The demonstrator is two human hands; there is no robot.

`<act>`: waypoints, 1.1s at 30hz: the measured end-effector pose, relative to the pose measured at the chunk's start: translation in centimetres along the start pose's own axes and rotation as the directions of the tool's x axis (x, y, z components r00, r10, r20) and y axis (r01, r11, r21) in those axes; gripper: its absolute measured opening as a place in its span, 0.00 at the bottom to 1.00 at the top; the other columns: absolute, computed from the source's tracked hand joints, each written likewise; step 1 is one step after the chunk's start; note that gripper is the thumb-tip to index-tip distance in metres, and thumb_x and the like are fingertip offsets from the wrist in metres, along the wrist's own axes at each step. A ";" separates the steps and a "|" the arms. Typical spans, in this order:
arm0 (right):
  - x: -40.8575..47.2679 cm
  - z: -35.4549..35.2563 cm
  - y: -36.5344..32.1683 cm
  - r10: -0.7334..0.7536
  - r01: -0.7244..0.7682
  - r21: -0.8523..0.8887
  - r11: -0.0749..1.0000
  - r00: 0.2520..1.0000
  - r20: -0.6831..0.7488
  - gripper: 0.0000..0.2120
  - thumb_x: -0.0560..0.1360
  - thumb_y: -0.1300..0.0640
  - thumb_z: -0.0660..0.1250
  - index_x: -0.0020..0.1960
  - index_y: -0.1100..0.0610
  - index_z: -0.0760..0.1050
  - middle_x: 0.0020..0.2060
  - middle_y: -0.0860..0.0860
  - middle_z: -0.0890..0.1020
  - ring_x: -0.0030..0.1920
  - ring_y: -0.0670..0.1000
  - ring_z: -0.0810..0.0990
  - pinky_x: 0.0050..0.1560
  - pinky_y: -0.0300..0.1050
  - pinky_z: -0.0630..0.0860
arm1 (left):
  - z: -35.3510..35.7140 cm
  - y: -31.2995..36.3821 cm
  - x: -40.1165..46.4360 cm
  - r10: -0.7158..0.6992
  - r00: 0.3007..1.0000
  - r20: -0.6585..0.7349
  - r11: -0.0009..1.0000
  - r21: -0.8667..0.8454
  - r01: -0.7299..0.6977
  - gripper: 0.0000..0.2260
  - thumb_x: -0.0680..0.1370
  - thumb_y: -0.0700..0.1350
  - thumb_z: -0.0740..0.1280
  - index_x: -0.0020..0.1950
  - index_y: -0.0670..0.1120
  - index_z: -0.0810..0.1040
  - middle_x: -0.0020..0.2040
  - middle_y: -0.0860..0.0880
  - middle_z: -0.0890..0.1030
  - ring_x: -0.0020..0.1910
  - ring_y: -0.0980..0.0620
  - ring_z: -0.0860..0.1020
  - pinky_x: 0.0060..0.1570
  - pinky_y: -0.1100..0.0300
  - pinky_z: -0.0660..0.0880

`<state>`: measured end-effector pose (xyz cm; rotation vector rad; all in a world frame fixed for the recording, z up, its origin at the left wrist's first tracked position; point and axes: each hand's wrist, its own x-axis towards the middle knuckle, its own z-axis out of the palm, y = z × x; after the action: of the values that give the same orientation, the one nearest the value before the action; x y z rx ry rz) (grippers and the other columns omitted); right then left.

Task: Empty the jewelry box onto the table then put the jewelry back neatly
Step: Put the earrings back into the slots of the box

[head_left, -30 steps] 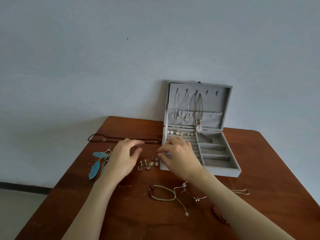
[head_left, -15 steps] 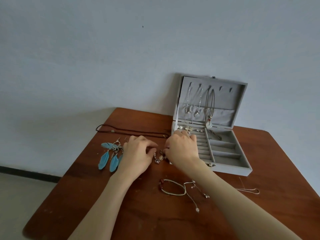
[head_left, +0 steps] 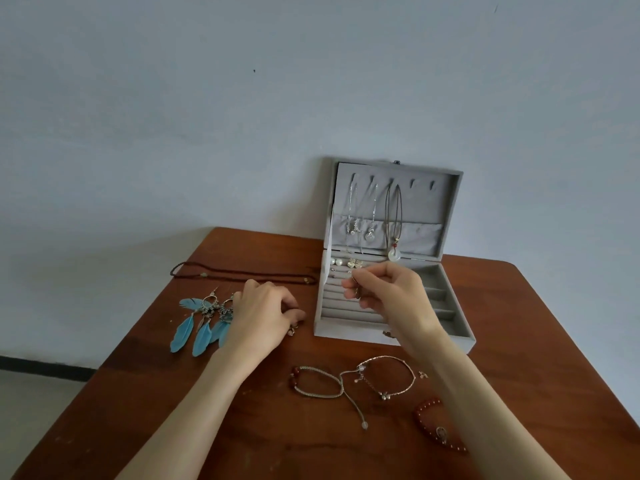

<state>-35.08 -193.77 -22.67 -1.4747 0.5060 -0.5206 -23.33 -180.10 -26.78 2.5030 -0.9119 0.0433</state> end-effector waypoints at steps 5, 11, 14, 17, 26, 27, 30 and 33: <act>1.2 -2.1 -0.6 -0.006 0.003 0.090 0.996 1.000 0.027 0.03 0.74 0.64 0.67 0.41 0.61 0.75 0.33 0.53 0.80 0.33 0.49 0.76 0.35 0.39 0.73 | -0.8 0.6 0.5 0.059 0.996 -0.065 0.991 -0.116 -0.066 0.05 0.72 0.50 0.71 0.39 0.52 0.78 0.41 0.56 0.80 0.52 0.53 0.76 0.57 0.55 0.68; 3.0 -4.5 -1.9 -0.207 0.181 -0.238 0.954 0.975 -0.086 0.03 0.72 0.60 0.70 0.42 0.54 0.82 0.30 0.49 0.81 0.28 0.41 0.75 0.33 0.32 0.74 | -2.6 4.1 2.0 0.093 0.978 -0.186 0.927 -0.342 -0.153 0.04 0.72 0.46 0.71 0.40 0.46 0.79 0.40 0.58 0.81 0.41 0.68 0.75 0.40 0.81 0.66; 3.9 -5.3 -1.6 -0.210 0.173 -0.279 0.945 0.972 -0.109 0.04 0.73 0.57 0.69 0.45 0.53 0.82 0.33 0.51 0.83 0.33 0.45 0.80 0.43 0.40 0.79 | -2.5 5.9 3.3 0.103 0.976 -0.194 0.888 -0.425 -0.178 0.01 0.72 0.43 0.71 0.42 0.46 0.81 0.39 0.58 0.81 0.39 0.73 0.75 0.40 0.84 0.65; 4.4 -6.0 -1.4 -0.189 0.144 -0.346 0.927 0.977 -0.099 0.06 0.74 0.57 0.68 0.47 0.55 0.83 0.35 0.54 0.84 0.36 0.48 0.80 0.46 0.43 0.79 | -2.1 7.4 4.7 0.150 0.980 -0.133 0.871 -0.450 -0.195 0.02 0.73 0.43 0.70 0.44 0.48 0.82 0.39 0.59 0.81 0.39 0.76 0.75 0.39 0.84 0.65; 5.2 -7.4 -0.8 0.072 -0.080 -0.131 0.988 0.995 -0.065 0.11 0.79 0.59 0.59 0.48 0.61 0.79 0.34 0.52 0.80 0.35 0.48 0.77 0.37 0.36 0.75 | 0.8 10.2 7.7 0.209 0.932 0.297 0.942 -0.318 -0.110 0.07 0.77 0.40 0.65 0.50 0.48 0.82 0.51 0.50 0.83 0.49 0.57 0.77 0.48 0.68 0.68; 5.3 -7.6 -0.8 0.076 -0.082 -0.118 0.990 0.995 -0.060 0.10 0.79 0.60 0.59 0.48 0.61 0.79 0.35 0.53 0.81 0.36 0.48 0.78 0.39 0.37 0.77 | 1.0 10.4 7.8 0.206 0.916 0.345 0.948 -0.303 -0.099 0.07 0.77 0.40 0.65 0.50 0.48 0.82 0.50 0.50 0.83 0.48 0.57 0.78 0.49 0.65 0.69; 5.6 -8.3 -0.4 0.097 -0.099 -0.068 0.993 0.995 -0.019 0.09 0.79 0.63 0.59 0.50 0.62 0.79 0.38 0.54 0.83 0.39 0.50 0.81 0.49 0.44 0.79 | 1.2 10.6 8.2 0.203 0.878 0.434 0.966 -0.236 -0.107 0.08 0.77 0.40 0.65 0.50 0.47 0.82 0.45 0.51 0.82 0.42 0.60 0.77 0.44 0.66 0.72; 5.7 -8.6 -0.2 0.078 -0.079 -0.108 0.991 0.997 -0.005 0.08 0.77 0.63 0.62 0.52 0.61 0.79 0.42 0.55 0.85 0.42 0.50 0.83 0.52 0.45 0.79 | 1.7 10.7 8.4 0.205 0.868 0.453 0.974 -0.185 -0.133 0.08 0.77 0.40 0.65 0.49 0.48 0.83 0.45 0.51 0.81 0.40 0.62 0.74 0.37 0.70 0.67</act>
<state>-35.85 -204.11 -22.84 -1.5510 0.5985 -0.4374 -23.54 -193.03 -22.22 2.3220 -1.2729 -0.5814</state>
